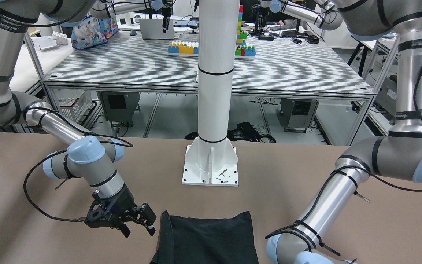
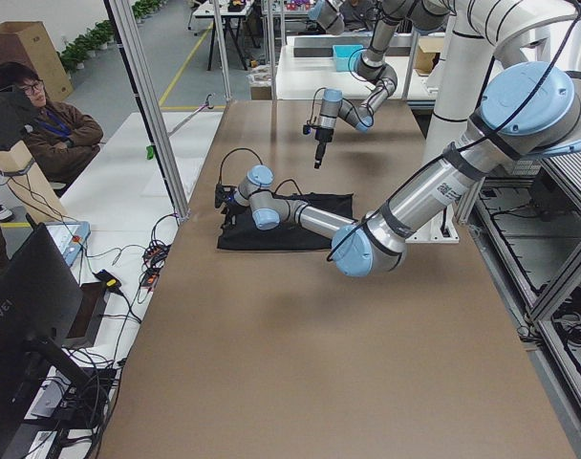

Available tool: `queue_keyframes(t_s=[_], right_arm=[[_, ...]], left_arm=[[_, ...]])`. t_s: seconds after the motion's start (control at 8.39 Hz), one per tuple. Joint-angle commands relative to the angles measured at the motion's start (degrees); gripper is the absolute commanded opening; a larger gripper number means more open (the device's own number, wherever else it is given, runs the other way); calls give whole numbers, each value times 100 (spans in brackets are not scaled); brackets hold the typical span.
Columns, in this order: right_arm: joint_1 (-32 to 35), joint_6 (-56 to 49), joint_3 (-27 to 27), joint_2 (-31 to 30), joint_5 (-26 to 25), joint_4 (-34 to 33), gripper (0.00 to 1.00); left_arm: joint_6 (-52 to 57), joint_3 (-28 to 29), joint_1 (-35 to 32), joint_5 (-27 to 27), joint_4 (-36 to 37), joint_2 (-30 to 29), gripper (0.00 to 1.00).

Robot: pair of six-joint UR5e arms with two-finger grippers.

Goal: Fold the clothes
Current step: 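Fold the shirt lengthwise with the right gripper toward the left gripper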

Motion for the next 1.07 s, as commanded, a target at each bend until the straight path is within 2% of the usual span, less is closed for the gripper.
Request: queue_keyframes(t_s=[0.0,0.12,0.24,0.6,0.72,0.95], right_arm=[[-133,-1072,-27,1020,-689,-1856,95],[-273,-1189,-123,1408,-1006,-2507,95],[-344,-1199,-472,1873,-1200,-2792,95],[-424,-1208,-1781,2745,-1518,-2769,95],[-424,-1208,-2063,2852,-1527,-2769,95],[-398,-1566,-2241,2862,-1668,-2751,95]], left_arm=[[364,-562,-304,-719,-4,485,100],[383,-704,-409,-818,-4,626,100],[513,-722,-515,-975,-4,680,100],[751,-723,-630,-1056,-48,803,100],[769,-723,-639,-1108,-57,829,100],[770,-828,-639,-1161,-66,970,100]])
